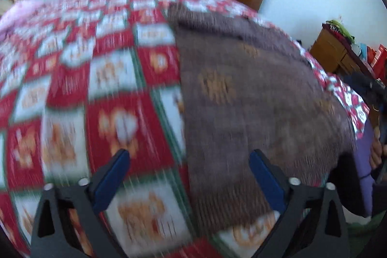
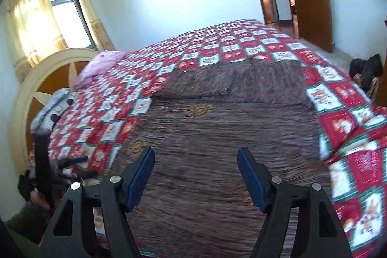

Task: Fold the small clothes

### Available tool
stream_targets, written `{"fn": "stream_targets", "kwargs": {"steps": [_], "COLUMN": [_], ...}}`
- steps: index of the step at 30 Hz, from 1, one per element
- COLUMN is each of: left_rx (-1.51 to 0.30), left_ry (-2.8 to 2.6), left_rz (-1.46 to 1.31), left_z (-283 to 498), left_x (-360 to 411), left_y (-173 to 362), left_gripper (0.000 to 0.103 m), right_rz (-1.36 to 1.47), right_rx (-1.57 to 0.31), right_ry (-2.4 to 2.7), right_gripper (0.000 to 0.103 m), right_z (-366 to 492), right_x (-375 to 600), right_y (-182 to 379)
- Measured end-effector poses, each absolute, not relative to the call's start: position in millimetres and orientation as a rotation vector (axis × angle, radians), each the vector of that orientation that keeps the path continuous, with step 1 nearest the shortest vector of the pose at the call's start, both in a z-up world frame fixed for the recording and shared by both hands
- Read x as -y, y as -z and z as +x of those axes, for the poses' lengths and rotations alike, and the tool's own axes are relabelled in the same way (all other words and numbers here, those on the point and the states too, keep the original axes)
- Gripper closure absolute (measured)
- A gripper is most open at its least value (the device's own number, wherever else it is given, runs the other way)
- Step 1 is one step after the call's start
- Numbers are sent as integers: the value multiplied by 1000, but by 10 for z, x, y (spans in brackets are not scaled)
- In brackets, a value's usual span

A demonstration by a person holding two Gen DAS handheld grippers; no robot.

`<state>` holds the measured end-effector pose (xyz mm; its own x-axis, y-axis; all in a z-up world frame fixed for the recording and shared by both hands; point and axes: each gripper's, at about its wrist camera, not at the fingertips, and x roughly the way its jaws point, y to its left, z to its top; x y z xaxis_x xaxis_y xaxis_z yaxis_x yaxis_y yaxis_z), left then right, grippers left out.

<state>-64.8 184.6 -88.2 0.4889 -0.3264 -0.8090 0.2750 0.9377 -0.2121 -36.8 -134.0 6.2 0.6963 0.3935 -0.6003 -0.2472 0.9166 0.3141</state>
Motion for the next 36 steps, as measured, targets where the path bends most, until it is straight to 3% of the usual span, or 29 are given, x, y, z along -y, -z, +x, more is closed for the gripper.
{"fn": "stream_targets", "kwargs": {"steps": [2,8,10,13,15,17,28,36], "left_rx": [-1067,-1153,-1185,-1203,-1226,-1244,-1122,-1157], "left_ry": [391,469,500,517,530,515,634,647], "left_rz": [-105,-144,-166,-191,-263,-327,-246,-134], "left_z": [-707,-863,-873,-900,-892,-863,-451,70], "left_x": [-1860,-1747,-1694,-1629,-1649,-1699,-1052,-817], "left_y": [1005,1093,1124,1153,1176,1186,726,896], "left_gripper": [28,28,35,52,75,88,90,90], "right_rz": [209,217,225,240,252,263,305,314], "right_rx": [-718,-708,-706,-704,-705,-710,-785,-864], "right_ry": [-376,-391,-391,-392,-393,-397,-434,-458], "right_gripper": [31,31,31,31,31,31,31,31], "right_z": [-404,-459,-464,-472,-471,-460,-358,-296], "right_x": [1276,1212,1210,1224,1233,1237,1122,941], "right_y": [-67,-83,-79,-70,-53,-22,254,489]}}
